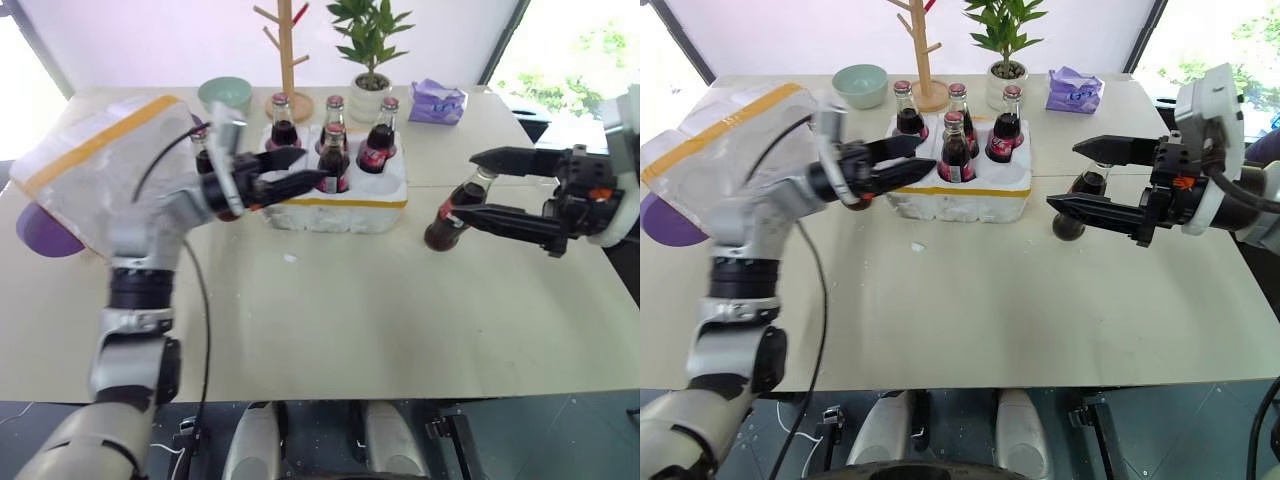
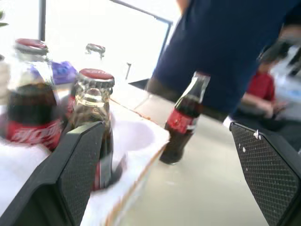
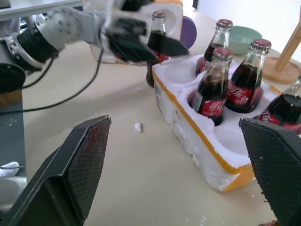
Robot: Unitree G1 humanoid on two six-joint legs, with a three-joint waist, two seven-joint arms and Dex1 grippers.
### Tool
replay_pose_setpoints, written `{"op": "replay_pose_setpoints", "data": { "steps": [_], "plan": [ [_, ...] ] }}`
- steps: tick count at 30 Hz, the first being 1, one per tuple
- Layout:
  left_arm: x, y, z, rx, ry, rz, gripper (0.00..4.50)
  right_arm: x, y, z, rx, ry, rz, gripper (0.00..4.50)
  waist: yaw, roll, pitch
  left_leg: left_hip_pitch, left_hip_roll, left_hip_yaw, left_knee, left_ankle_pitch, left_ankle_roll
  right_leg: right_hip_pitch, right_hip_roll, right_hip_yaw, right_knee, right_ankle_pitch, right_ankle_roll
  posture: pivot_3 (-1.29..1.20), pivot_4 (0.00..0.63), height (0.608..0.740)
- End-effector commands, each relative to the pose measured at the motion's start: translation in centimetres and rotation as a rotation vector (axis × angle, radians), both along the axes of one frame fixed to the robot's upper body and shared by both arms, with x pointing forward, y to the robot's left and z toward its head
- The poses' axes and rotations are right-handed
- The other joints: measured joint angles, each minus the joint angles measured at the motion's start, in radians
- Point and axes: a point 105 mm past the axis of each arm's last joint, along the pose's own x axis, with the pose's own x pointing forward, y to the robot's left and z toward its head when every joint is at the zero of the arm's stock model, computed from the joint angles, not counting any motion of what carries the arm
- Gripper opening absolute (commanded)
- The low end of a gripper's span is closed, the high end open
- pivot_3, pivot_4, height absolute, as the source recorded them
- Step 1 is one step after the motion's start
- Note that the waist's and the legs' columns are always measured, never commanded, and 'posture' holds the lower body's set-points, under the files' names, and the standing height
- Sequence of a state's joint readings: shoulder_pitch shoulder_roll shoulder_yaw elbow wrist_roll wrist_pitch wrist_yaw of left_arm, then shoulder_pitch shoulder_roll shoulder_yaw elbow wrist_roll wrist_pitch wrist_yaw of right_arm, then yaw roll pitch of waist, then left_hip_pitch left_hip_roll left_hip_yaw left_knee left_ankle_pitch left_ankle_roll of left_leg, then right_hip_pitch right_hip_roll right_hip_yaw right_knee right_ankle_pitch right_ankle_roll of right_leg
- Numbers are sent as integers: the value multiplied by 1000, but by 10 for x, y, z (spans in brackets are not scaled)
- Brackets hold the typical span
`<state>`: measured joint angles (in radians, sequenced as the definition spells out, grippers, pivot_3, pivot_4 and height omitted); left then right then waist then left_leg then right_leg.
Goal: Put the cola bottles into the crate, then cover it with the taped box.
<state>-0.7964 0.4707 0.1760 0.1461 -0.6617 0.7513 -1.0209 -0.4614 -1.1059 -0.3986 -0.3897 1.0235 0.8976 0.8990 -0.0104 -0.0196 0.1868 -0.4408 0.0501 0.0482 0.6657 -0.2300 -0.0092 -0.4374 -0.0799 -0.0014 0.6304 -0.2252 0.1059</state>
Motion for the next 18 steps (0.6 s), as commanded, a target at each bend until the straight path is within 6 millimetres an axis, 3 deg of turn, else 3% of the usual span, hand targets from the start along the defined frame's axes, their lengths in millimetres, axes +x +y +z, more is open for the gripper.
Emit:
{"op": "replay_pose_setpoints", "data": {
  "steps": [1,8,14,18],
  "plan": [
    [-15,28,20,-30,-53,51,4449,-1,3,6,7,-41,17,4500,1,0,0,0,0,0,1,0,0,1,0,0,0,0,0,0,150,740],
    [-9,85,-11,139,-38,393,4449,2,5,7,9,-40,33,4500,1,0,0,2,-1,0,1,0,0,4,-1,0,-1,-2,-3,0,150,740],
    [-17,112,-33,231,-9,496,4449,3,5,11,-3,-53,35,4500,0,0,0,2,0,1,1,0,0,3,-1,0,-2,-2,-4,0,150,740],
    [1,130,-43,273,5,610,4449,-4,10,11,-19,-46,77,4500,5,0,0,2,0,1,1,0,0,3,-1,0,-1,-2,-4,0,150,740]
  ]
}}
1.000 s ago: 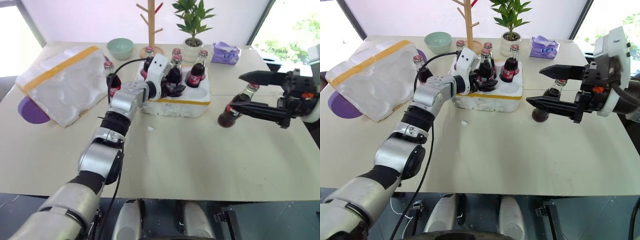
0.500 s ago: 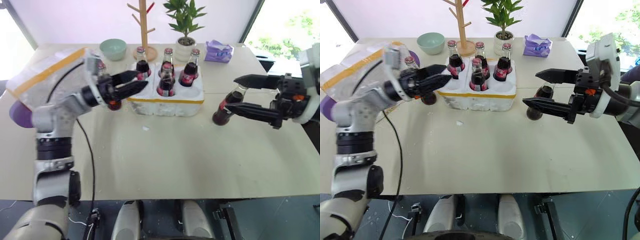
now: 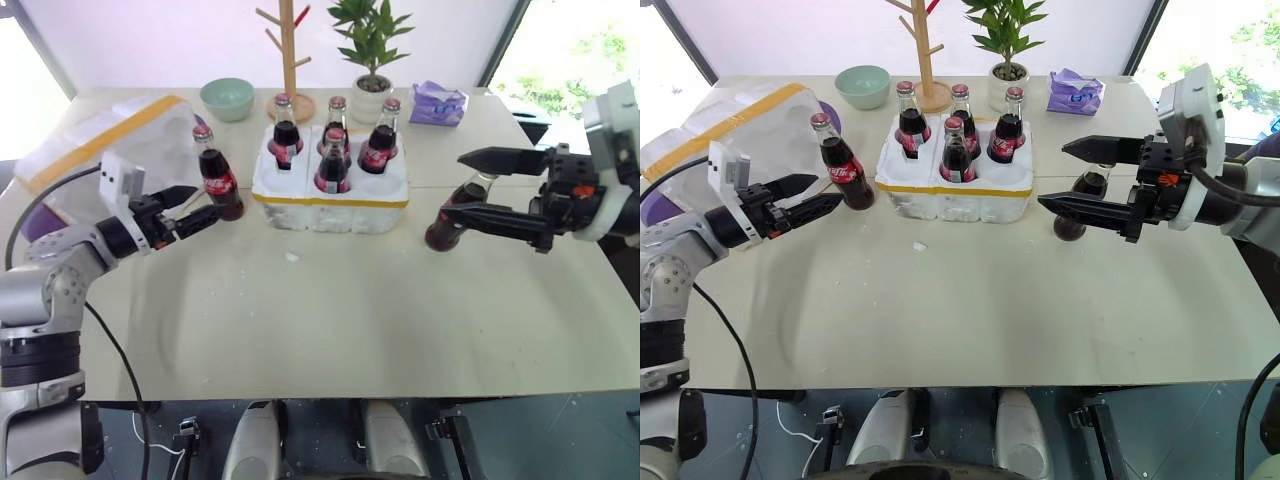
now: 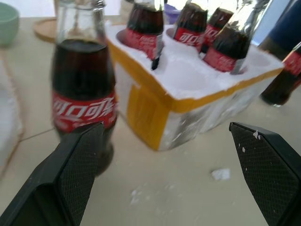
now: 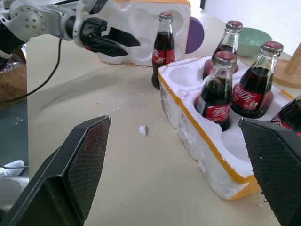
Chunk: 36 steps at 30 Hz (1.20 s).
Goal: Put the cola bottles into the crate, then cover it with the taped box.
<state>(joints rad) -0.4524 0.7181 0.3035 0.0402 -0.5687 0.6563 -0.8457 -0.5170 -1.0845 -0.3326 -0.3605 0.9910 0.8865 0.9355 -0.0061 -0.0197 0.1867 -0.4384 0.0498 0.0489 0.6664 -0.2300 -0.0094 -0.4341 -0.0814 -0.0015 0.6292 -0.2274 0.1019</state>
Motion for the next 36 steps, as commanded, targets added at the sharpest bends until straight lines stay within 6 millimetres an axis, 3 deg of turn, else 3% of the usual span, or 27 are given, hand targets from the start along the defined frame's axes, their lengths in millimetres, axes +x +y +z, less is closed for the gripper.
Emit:
{"op": "replay_pose_setpoints", "data": {
  "steps": [1,14,22,29,33,36],
  "plan": [
    [14,15,8,39,-58,100,4449,-11,4,13,-18,-56,36,4500,1,0,0,0,0,0,0,0,0,0,0,0,0,0,0,0,150,740],
    [56,-2,-10,4,-59,72,4449,-16,5,11,-5,-51,30,4500,16,0,0,0,0,1,0,0,0,0,0,0,0,1,1,0,150,740],
    [88,-17,-2,1,-94,86,4449,-13,5,8,6,-45,21,4500,19,0,0,-1,0,1,1,0,0,0,0,0,-1,2,3,0,150,740],
    [93,-26,-7,13,-91,64,4449,-12,9,6,15,-46,23,4500,15,0,0,-1,0,1,0,0,0,0,0,0,0,2,4,0,150,740],
    [87,-16,-3,17,-96,62,2694,-10,9,8,24,-54,12,4500,17,0,0,-1,0,1,0,0,0,-1,0,0,0,2,4,0,150,740],
    [80,-10,5,12,-98,38,2664,-9,8,10,29,-57,5,4500,16,-1,0,-1,0,1,0,0,0,-1,0,0,0,2,4,0,150,740]
  ]
}}
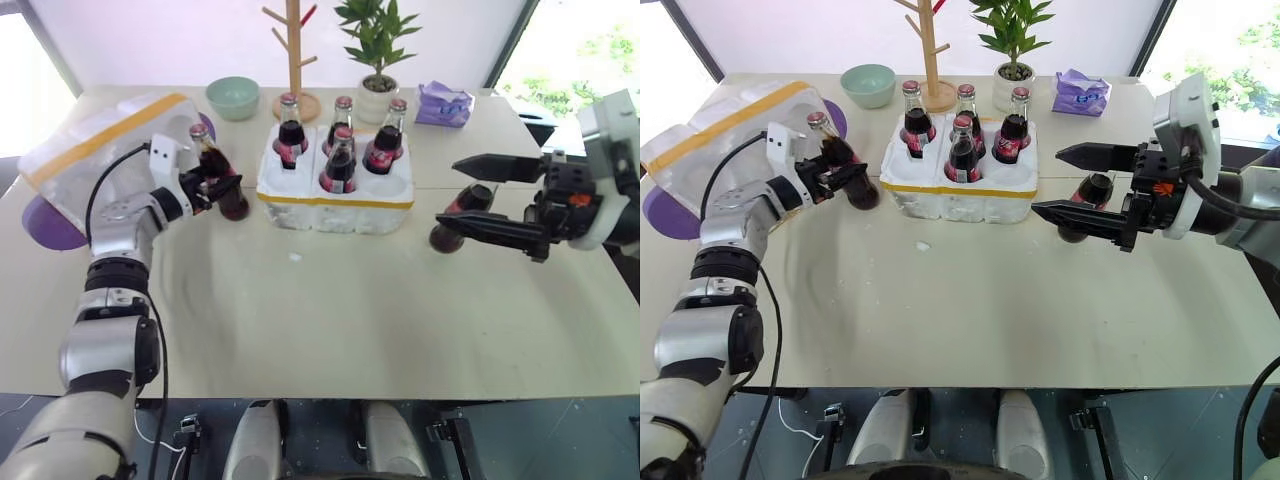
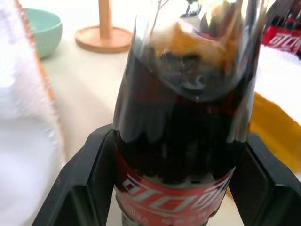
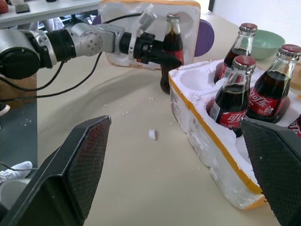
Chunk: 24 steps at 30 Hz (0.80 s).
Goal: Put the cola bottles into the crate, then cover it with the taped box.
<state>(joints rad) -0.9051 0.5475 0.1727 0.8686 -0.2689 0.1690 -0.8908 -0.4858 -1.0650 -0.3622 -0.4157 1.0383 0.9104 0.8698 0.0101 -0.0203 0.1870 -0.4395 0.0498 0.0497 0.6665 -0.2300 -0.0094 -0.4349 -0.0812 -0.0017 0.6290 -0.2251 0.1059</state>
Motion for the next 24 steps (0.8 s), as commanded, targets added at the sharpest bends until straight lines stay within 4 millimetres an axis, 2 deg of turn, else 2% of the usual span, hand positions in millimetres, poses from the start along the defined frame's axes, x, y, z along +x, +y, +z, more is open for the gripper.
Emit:
{"op": "replay_pose_setpoints", "data": {
  "steps": [1,2,6,8,10,13,17,21,24],
  "plan": [
    [-13,4,30,-21,-59,-73,2664,-4,3,12,9,-57,13,4500,-1,0,0,0,0,0,0,0,0,0,0,0,0,0,0,0,150,740],
    [-19,2,35,-35,-58,-109,2664,-4,3,12,9,-57,12,4500,-3,0,0,0,0,0,0,0,0,0,0,0,0,0,0,0,150,740],
    [-60,-14,75,-134,-61,-350,2664,-4,2,9,4,-54,0,4500,-3,-1,1,-4,0,0,0,0,0,-5,0,0,1,0,0,0,150,740],
    [-71,-23,93,-172,-78,-422,2664,-4,2,9,5,-54,-2,4500,4,-2,1,-5,0,-1,0,0,0,-5,0,0,1,0,0,0,150,740],
    [-66,-34,114,-211,-122,-429,2664,-3,1,9,6,-55,-7,4500,8,-2,1,-5,0,-1,0,0,0,-5,0,0,1,0,0,0,150,740],
    [-46,-51,131,-233,-183,-379,2664,-2,1,9,9,-58,-14,4500,13,-2,1,-4,-1,-1,2,0,0,-1,0,-1,0,0,0,0,150,740],
    [-20,-68,132,-205,-221,-303,2664,-1,1,8,12,-61,-24,4500,4,-2,1,-2,-1,-1,2,0,0,1,0,0,-2,0,0,0,150,740],
    [-6,-81,108,-94,-195,-300,2664,-2,-1,6,11,-59,-47,4500,-8,-2,1,-1,0,-1,-1,0,0,-1,1,0,1,0,0,0,150,740],
    [-1,-83,98,-39,-180,-296,2664,-3,-3,5,12,-57,-65,4500,-7,-2,1,-4,0,-1,-1,0,0,-5,2,0,1,0,0,0,150,740]
  ]
}}
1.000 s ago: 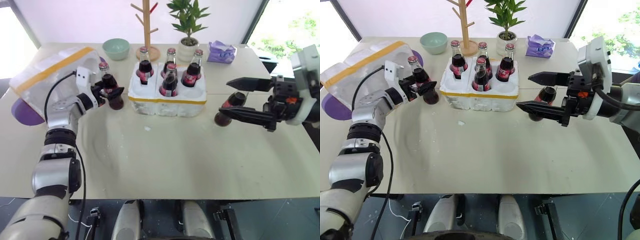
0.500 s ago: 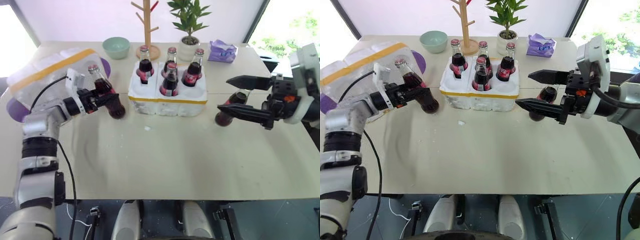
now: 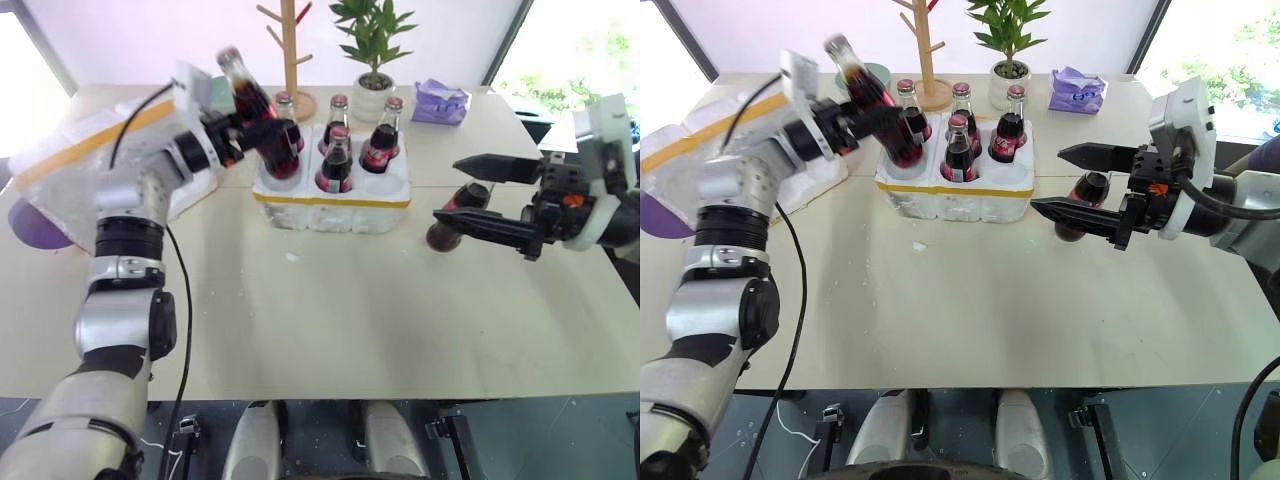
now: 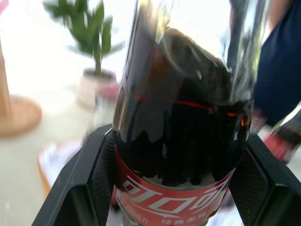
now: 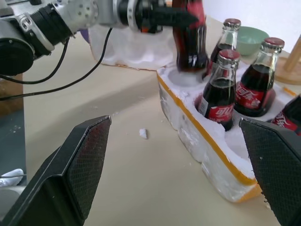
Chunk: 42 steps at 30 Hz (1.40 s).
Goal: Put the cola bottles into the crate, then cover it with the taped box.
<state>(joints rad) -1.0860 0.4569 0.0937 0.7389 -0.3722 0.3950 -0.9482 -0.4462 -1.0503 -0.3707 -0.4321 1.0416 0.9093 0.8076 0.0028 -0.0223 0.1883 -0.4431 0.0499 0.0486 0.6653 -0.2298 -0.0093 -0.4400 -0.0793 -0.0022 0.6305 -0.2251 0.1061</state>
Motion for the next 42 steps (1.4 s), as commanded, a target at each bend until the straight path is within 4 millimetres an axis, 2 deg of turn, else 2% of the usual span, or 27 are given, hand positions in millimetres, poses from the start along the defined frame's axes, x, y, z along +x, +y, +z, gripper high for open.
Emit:
{"op": "replay_pose_setpoints", "data": {
  "steps": [1,7,9,11,14,17,19,22,25,28,32,36,42],
  "plan": [
    [0,0,28,59,-148,1,2664,-7,-1,11,-5,-67,-14,4500,2,0,0,-1,0,0,0,0,0,0,0,0,0,0,0,0,150,740],
    [7,-14,-5,181,-122,6,2664,-5,-5,6,-5,-63,-52,4500,9,0,0,0,0,1,1,0,0,1,-1,0,-1,0,0,0,150,740],
    [10,-19,-15,192,-108,13,3694,-4,-7,4,-10,-48,-61,4500,9,0,0,0,0,1,1,0,0,1,-1,0,-1,0,0,0,150,740],
    [12,-22,-21,190,-98,21,4450,-4,-9,1,-17,-36,-60,4500,9,0,0,0,0,1,2,0,0,1,-1,0,-1,0,0,0,150,740],
    [14,-20,-19,169,-98,36,4450,-2,-13,0,-30,-52,-96,4500,10,0,0,1,0,0,2,0,0,2,-1,1,0,0,0,0,150,740],
    [9,-15,-5,110,-119,12,4450,1,-22,-1,-37,-65,-153,4500,10,0,0,0,0,0,2,0,0,2,-1,1,-1,0,0,0,150,740],
    [-3,-8,21,7,-136,-52,4450,-3,-33,-4,-22,-42,-195,4500,11,0,0,0,0,0,2,0,0,2,-1,0,-1,0,0,0,150,740],
    [-39,-1,57,-92,-151,-233,4450,-18,-45,-15,-13,6,-231,4500,9,0,0,-1,0,0,1,0,0,1,-1,0,0,0,0,0,150,740],
    [-81,4,69,-106,-79,-440,4450,-21,-56,-34,-42,22,-326,4500,2,1,-1,1,0,0,0,0,0,2,0,0,0,0,0,0,150,740],
    [-115,-1,58,34,-46,-562,4450,-12,-67,-47,52,43,-448,4500,-3,2,-1,6,0,0,0,0,0,6,-1,1,0,0,0,0,150,740],
    [-133,-11,36,161,-18,-614,4450,4,-75,-64,109,47,-577,4500,0,2,-1,16,0,0,0,0,-1,17,-1,1,-2,-4,-6,0,150,740],
    [-138,-23,18,245,-22,-634,4450,20,-75,-87,126,65,-633,4500,4,1,-1,16,0,1,0,0,-1,16,-2,2,-3,-4,-6,0,150,740],
    [-132,-29,15,233,-35,-612,4450,54,-75,-105,171,62,-685,4500,0,2,-1,15,0,1,-1,0,-1,15,-1,2,-2,-4,-6,0,150,740]
  ]
}}
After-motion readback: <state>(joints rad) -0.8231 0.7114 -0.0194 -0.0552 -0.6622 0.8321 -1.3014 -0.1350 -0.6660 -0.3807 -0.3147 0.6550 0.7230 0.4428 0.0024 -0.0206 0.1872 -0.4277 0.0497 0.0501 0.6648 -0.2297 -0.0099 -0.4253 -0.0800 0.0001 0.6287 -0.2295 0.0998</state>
